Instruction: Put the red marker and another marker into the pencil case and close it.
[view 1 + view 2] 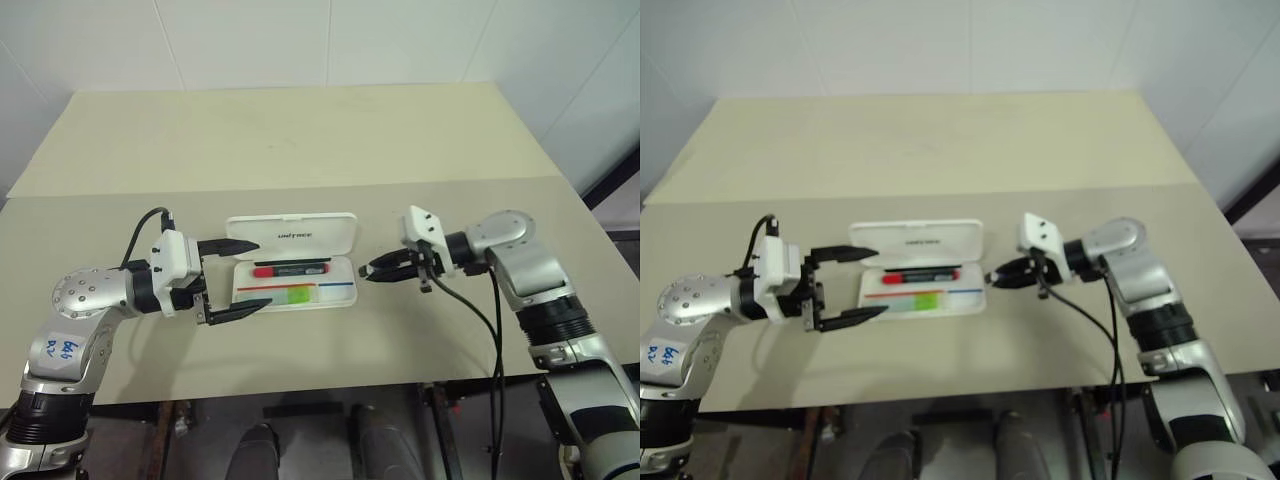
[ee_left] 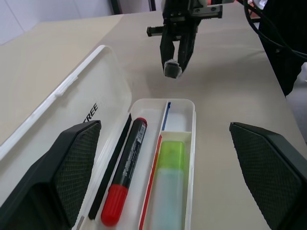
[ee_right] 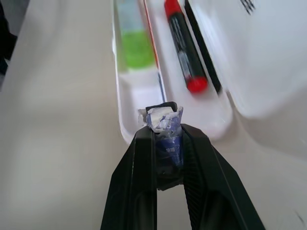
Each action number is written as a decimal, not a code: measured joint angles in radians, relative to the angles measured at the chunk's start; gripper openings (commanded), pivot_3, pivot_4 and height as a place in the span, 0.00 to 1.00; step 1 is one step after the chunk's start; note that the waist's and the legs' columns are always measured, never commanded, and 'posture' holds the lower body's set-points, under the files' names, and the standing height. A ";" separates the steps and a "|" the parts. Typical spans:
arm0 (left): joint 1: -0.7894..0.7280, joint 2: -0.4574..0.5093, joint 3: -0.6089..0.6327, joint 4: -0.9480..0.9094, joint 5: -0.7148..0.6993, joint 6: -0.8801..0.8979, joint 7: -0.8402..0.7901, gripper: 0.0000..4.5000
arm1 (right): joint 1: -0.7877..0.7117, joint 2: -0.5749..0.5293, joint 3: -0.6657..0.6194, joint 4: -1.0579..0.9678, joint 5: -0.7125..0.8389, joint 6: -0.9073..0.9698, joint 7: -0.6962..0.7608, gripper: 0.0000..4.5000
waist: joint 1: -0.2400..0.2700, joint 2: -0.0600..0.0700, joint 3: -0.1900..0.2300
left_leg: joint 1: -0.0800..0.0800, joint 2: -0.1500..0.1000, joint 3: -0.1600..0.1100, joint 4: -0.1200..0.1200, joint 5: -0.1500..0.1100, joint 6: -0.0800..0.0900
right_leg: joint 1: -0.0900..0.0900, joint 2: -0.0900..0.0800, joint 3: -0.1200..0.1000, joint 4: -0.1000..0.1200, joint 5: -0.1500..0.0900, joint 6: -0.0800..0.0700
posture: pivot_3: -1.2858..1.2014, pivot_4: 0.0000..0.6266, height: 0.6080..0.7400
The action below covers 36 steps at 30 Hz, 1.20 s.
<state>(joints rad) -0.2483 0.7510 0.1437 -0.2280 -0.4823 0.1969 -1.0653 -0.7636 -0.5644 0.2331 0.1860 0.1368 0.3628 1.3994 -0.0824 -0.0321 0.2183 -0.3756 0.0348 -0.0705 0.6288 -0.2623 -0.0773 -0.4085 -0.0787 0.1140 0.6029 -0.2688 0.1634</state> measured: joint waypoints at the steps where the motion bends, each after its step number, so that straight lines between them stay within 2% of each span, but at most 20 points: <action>1: 0.000 -0.001 -0.001 0.000 0.000 0.000 0.001 1.00 | 0.000 0.014 0.008 -0.006 0.000 0.009 -0.012 0.09 | 0.000 0.000 0.000 | 0.000 0.000 0.000 0.000 0.000 0.000 | 0.000 0.000 0.000 0.000 0.000 0.000 | 0.52 0.24 1.00; 11: -0.004 -0.007 -0.007 0.001 0.003 0.000 0.014 1.00 | -0.008 0.090 0.094 0.048 -0.036 0.009 -0.083 0.09 | 0.000 0.000 0.000 | 0.000 0.000 0.000 -0.001 0.000 0.000 | -0.001 0.000 0.000 -0.001 0.000 0.000 | 0.52 0.24 1.00; 21: -0.004 -0.007 -0.006 0.001 0.003 0.000 0.028 1.00 | -0.029 0.100 0.130 0.106 -0.061 -0.017 -0.076 0.09 | -0.001 0.000 0.000 | 0.000 0.000 0.000 -0.001 0.000 0.000 | 0.000 0.000 0.000 -0.001 0.000 0.000 | 0.52 0.24 1.00; 23: -0.004 -0.007 -0.006 0.001 0.003 0.000 0.029 1.00 | -0.033 0.100 0.133 0.111 -0.060 -0.016 -0.072 0.25 | -0.001 0.000 0.000 | 0.000 0.000 0.000 -0.001 0.000 0.000 | 0.000 0.000 0.000 -0.001 0.000 0.000 | 0.52 0.24 1.00; 29: -0.008 -0.007 -0.006 0.003 0.011 -0.001 0.028 1.00 | -0.067 0.110 0.129 0.136 -0.060 -0.021 -0.083 0.64 | -0.004 -0.002 -0.001 | 0.001 0.000 0.000 -0.001 0.000 0.000 | 0.000 0.000 0.000 0.000 0.000 -0.001 | 0.52 0.24 1.00; 36: -0.011 -0.007 -0.006 0.007 0.015 -0.003 0.025 1.00 | -0.131 0.116 0.095 0.089 -0.002 0.054 -0.079 0.64 | -0.001 -0.001 -0.001 | 0.000 0.000 0.000 -0.003 0.000 0.000 | -0.001 0.000 0.000 -0.001 0.000 -0.001 | 0.52 0.24 1.00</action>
<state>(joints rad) -0.2588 0.7443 0.1378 -0.2206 -0.4677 0.1940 -1.0402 -0.8944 -0.4482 0.3277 0.2751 0.1351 0.4163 1.3199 -0.0837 -0.0335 0.2175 -0.3758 0.0349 -0.0705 0.6261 -0.2625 -0.0771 -0.4096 -0.0786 0.1138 0.6017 -0.2690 0.1628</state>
